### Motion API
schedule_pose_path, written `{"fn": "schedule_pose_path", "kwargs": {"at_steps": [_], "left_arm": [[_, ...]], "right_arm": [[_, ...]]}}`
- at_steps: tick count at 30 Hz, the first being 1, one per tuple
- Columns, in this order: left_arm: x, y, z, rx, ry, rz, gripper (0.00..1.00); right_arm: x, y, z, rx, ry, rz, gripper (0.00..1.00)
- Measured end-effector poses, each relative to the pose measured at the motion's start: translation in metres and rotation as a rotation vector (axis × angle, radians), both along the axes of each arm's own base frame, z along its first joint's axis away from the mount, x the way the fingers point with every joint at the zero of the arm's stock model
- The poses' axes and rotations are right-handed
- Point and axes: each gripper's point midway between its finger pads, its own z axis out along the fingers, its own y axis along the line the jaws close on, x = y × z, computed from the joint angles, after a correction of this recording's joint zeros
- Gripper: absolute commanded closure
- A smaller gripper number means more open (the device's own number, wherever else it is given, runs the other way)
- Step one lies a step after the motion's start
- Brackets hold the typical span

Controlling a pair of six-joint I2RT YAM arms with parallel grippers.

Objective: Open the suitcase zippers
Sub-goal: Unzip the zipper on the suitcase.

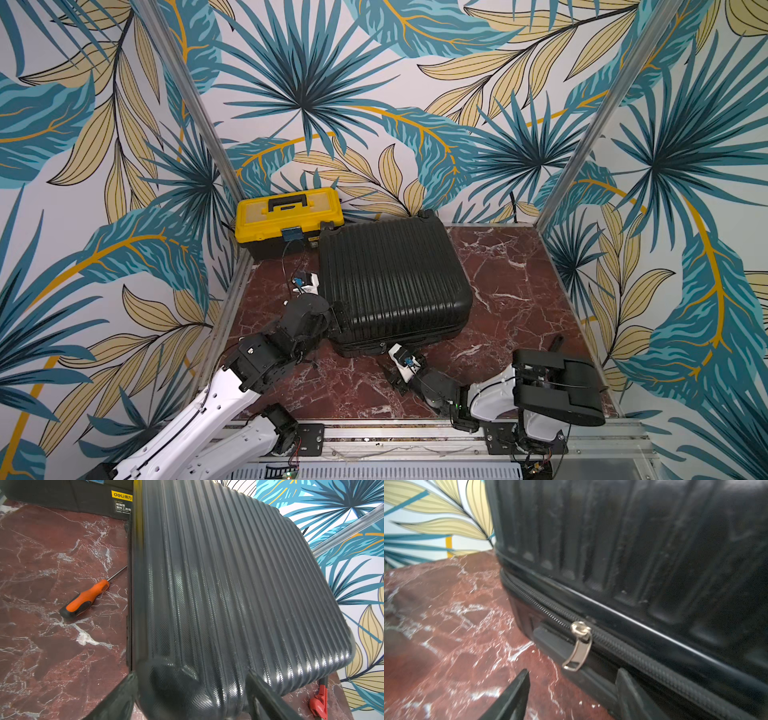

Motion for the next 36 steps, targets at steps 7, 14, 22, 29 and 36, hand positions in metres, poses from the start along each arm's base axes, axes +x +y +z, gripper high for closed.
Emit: {"fn": "schedule_pose_path", "kwargs": {"at_steps": [7, 14, 22, 29, 36], "left_arm": [[-0.003, 0.004, 0.007, -0.02, -0.021, 0.002, 0.18], [-0.005, 0.006, 0.003, -0.017, -0.015, 0.005, 0.18], [-0.006, 0.007, 0.0, -0.011, -0.006, 0.006, 0.18], [-0.006, 0.008, -0.001, -0.011, -0.005, 0.007, 0.18], [-0.007, 0.008, -0.001, -0.012, -0.004, 0.008, 0.18]], "right_arm": [[0.005, 0.0, 0.001, 0.034, -0.013, -0.038, 0.39], [0.007, 0.001, 0.003, 0.053, -0.009, -0.05, 0.46], [0.009, 0.011, 0.021, 0.131, -0.016, -0.047, 0.59], [0.01, 0.014, 0.021, 0.156, -0.006, -0.05, 0.64], [0.013, 0.019, 0.015, 0.174, 0.01, -0.064, 0.75]]}}
